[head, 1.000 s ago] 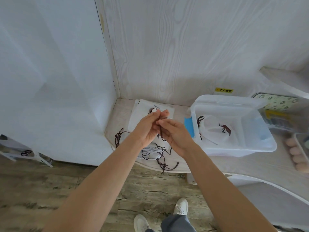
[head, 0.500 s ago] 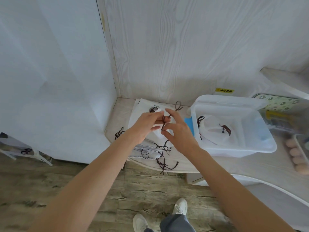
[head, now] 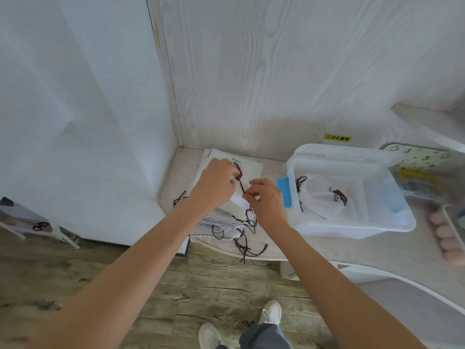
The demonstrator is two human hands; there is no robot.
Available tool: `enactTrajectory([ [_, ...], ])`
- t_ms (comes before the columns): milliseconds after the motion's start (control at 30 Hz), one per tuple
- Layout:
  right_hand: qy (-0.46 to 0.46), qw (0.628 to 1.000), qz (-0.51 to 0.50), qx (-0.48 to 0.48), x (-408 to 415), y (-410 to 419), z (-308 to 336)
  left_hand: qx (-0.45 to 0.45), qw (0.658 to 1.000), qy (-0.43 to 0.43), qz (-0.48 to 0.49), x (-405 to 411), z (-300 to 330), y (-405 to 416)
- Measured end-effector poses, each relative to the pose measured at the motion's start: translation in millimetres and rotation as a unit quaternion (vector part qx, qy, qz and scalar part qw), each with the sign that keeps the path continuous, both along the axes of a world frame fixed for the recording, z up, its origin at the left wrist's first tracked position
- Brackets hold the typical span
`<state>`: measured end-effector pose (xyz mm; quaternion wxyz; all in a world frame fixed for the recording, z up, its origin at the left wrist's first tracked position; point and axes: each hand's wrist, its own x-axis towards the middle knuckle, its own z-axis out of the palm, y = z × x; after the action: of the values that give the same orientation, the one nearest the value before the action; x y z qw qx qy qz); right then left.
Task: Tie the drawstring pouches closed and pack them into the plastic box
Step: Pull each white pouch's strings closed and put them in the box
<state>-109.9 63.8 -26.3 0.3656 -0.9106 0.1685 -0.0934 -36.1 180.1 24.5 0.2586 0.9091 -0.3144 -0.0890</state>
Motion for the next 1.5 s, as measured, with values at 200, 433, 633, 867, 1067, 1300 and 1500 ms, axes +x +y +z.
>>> enactTrajectory([
  [200, 0.012, 0.997, -0.065, 0.030, 4.0, -3.5, 3.5, 0.093, 0.977, -0.191, -0.014, 10.6, -11.8, 14.7],
  [433, 0.051, 0.995, -0.074, 0.042, 10.3, -1.8, 9.4, -0.196, 0.978, 0.062, 0.017, 4.4, -11.6, 28.3],
  [633, 0.072, 0.990, -0.093, 0.075, 10.4, -3.3, 10.2, -0.199, 0.970, 0.097, 0.100, 2.3, -19.6, 23.9],
  [867, 0.035, 0.842, -0.172, 0.511, 8.7, -13.8, 24.4, -0.193, 0.944, 0.134, 0.232, 12.6, -37.2, 26.5],
  [1067, -0.050, 0.701, -0.197, 0.684, 8.3, -19.0, 23.0, -0.168, 0.939, 0.108, 0.280, 7.9, -54.9, 26.4],
  [1300, -0.097, 0.725, -0.071, 0.678, 14.7, -17.7, 37.1, -0.241, 0.920, 0.208, 0.227, 4.1, -53.9, 24.9],
  [1500, -0.096, 0.776, -0.040, 0.622, 23.6, -9.6, 42.6, -0.234, 0.924, 0.266, 0.144, -0.9, -39.2, 21.1],
])
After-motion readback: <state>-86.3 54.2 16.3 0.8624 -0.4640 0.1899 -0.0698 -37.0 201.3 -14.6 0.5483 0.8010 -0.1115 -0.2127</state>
